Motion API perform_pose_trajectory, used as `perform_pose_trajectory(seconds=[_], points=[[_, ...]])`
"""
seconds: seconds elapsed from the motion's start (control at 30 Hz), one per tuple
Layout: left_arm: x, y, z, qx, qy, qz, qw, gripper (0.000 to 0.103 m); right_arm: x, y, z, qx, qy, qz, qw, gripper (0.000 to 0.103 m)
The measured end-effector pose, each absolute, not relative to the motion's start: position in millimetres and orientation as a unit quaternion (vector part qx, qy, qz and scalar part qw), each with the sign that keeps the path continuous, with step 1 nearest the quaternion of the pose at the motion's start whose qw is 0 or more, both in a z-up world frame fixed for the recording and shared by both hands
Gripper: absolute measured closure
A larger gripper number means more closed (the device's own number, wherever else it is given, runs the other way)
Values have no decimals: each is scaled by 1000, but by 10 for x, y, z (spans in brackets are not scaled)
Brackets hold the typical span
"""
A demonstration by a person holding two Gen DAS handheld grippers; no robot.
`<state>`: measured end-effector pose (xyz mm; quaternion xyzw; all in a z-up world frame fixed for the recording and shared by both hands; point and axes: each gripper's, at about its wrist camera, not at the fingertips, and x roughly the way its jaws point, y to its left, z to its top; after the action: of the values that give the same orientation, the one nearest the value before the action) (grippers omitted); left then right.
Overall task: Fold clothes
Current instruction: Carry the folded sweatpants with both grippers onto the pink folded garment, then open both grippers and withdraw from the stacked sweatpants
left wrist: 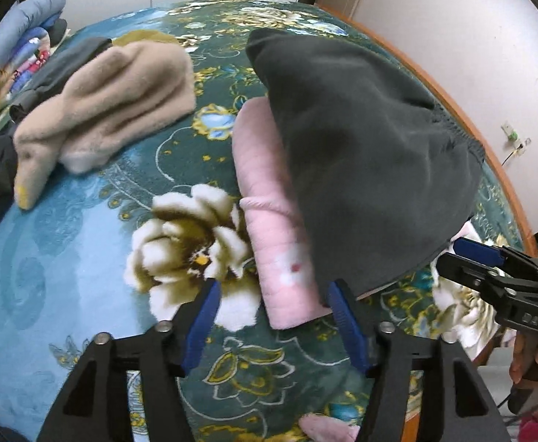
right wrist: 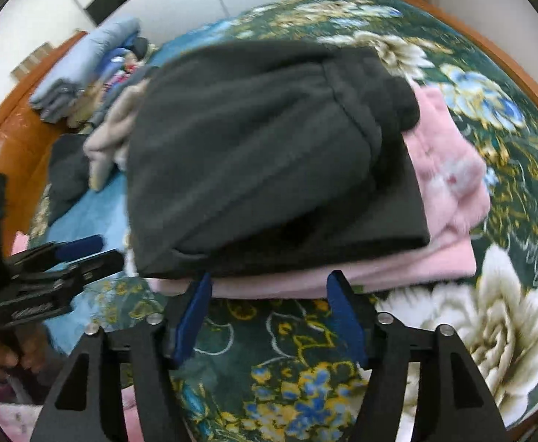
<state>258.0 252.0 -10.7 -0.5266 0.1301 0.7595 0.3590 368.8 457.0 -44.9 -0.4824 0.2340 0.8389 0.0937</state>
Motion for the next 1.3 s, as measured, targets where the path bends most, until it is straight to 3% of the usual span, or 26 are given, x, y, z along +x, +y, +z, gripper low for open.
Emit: perform_pose_trajectory(seconds=[0.07,0.23,0.33,0.4,0.5,0.7,1.3], points=[[2588,2500,-104,-525,130,760,360,32,3673,4558,-512,-487,240,833,104,29],[2576,2453,-104,-528,128,758,360,31,3619,4543,-578,-493,253,823,126,27],[2565,2424,-105,-530,126,757,361,30,3607,4540,-579,-495,253,820,141,18],[2558,2406,-107,-532,125,756,361,27,3615,4551,-575,-493,259,817,150,17],[2546,2376,-128,-541,112,750,364,10,3627,4553,-565,-492,266,813,160,17],[2542,2331,-178,-548,97,752,352,1,3640,4488,-522,-491,242,817,180,17],[2725,2299,-94,-492,122,784,358,0,3767,4426,-448,-486,212,824,200,16]])
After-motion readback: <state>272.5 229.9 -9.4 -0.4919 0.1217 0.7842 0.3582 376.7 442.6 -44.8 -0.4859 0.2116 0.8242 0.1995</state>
